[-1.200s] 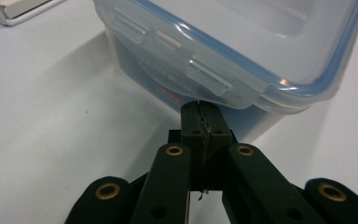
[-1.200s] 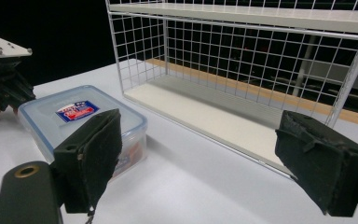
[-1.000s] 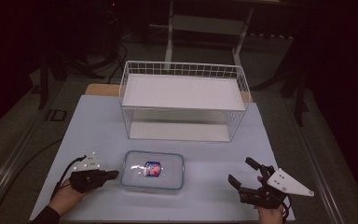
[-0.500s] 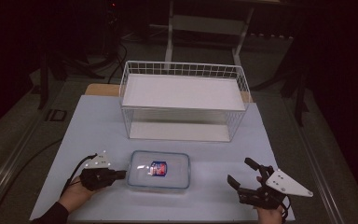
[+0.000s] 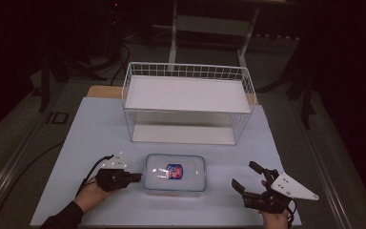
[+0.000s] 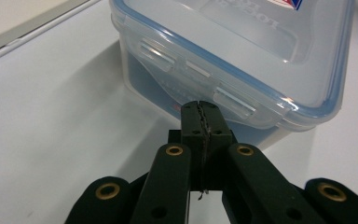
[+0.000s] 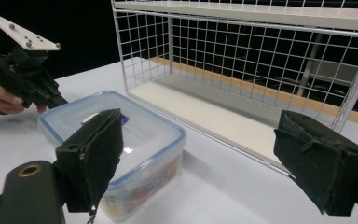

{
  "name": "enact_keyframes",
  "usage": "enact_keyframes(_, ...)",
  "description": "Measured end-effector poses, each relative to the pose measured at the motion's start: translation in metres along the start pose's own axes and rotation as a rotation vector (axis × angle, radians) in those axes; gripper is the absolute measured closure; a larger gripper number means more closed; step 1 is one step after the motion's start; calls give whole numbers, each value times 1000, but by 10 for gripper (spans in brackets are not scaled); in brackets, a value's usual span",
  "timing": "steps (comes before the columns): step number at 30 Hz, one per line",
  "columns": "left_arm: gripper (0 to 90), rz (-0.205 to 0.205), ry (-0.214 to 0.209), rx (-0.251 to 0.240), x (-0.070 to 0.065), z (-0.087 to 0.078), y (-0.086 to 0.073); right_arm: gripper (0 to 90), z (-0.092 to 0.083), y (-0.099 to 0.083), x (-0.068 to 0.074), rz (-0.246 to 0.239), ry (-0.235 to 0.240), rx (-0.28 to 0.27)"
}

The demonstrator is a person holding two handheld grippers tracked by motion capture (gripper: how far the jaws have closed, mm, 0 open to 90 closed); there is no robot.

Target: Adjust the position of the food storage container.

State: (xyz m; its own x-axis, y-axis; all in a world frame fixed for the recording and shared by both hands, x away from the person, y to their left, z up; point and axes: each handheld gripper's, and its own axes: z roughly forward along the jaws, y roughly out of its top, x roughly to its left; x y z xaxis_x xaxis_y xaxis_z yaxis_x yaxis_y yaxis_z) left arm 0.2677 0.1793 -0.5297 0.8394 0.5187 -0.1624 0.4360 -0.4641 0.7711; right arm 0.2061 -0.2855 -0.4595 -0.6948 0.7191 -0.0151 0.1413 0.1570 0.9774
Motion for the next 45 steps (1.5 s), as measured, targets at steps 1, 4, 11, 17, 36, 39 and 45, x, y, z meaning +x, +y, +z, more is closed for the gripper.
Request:
enact_keyframes(1, 898, 2, -4, 0, 0, 1, 1, 152, 0, 0, 0, 1, 0, 0)
enact_keyframes(4, 898, 8, -23, 2, -2, 8, 6, 152, 0, 0, 0, 0, 0, 0)
enact_keyframes(11, 898, 24, -49, 2, -7, 22, 16, 162, 1, 0, -1, 1, 5, 7)
enact_keyframes(17, 898, 30, -62, 5, -10, 30, 23, 161, 1, 0, 0, -1, 4, 8)
enact_keyframes(36, 895, 47, -50, -5, -7, 41, 43, 156, 4, -2, 2, -14, -8, 36)
enact_keyframes(39, 803, 20, -44, -40, -8, 28, 45, 148, 6, -3, 3, -31, -16, 47)
enact_keyframes(45, 421, -62, -38, -131, -10, 3, 51, 140, 9, -2, 5, -48, -13, 61)
